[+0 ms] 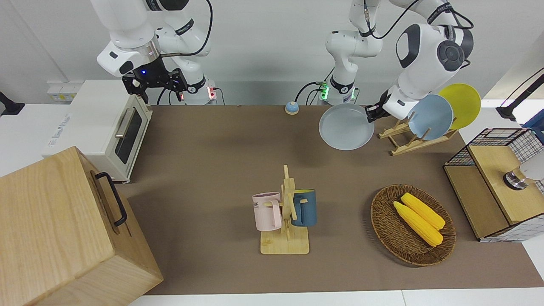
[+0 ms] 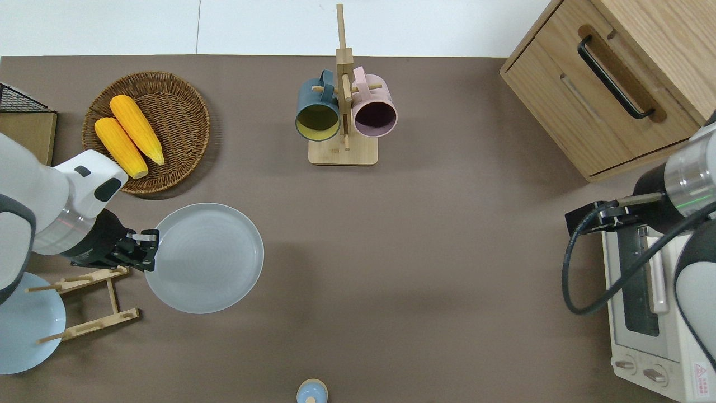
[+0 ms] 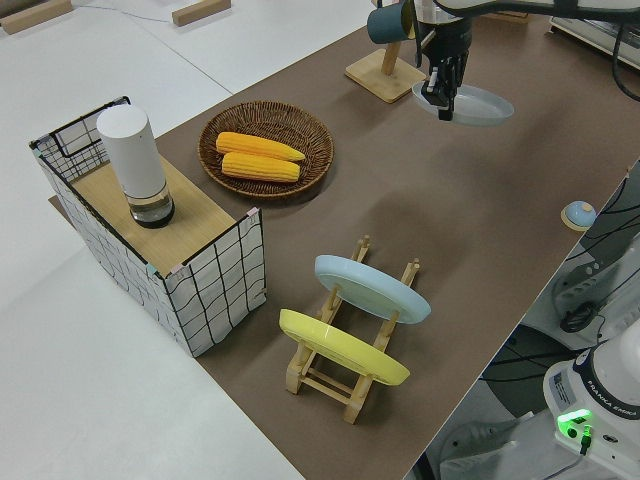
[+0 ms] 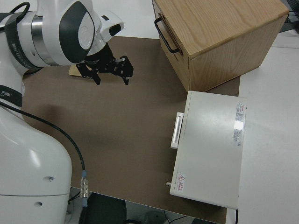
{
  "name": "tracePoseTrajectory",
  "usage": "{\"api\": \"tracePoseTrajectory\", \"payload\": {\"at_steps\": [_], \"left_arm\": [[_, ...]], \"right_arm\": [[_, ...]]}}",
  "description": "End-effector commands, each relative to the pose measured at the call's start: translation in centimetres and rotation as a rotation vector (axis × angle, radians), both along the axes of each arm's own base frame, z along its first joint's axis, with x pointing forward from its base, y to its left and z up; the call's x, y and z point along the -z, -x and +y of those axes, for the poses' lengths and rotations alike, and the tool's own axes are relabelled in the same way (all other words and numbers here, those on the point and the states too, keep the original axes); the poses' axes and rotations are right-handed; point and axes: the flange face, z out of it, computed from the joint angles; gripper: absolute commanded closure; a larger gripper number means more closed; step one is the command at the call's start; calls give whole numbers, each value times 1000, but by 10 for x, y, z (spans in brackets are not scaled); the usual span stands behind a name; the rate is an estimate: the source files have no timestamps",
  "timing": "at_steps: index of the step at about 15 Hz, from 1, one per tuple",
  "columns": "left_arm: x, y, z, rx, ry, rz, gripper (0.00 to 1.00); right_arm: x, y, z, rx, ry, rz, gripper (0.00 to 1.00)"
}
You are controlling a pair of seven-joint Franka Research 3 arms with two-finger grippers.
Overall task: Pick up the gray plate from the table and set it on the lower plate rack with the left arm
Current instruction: 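Lift the gray plate with the left gripper and carry it toward the rack, then lower the gray plate upright into the rack's lower slot with the left gripper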
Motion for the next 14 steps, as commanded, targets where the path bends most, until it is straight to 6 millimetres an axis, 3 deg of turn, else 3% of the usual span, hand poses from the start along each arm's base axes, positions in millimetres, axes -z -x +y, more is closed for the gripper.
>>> {"api": "tracePoseTrajectory", "payload": {"at_steps": [1,14], "left_arm": [[-38,1,16,3,-116,-12,1000],[-42,5,61,78,-551,8,1000]], "right_arm": [[-3,2,-2,14,8,2,17],[-4,2,-3,16,7,0,17]]}}
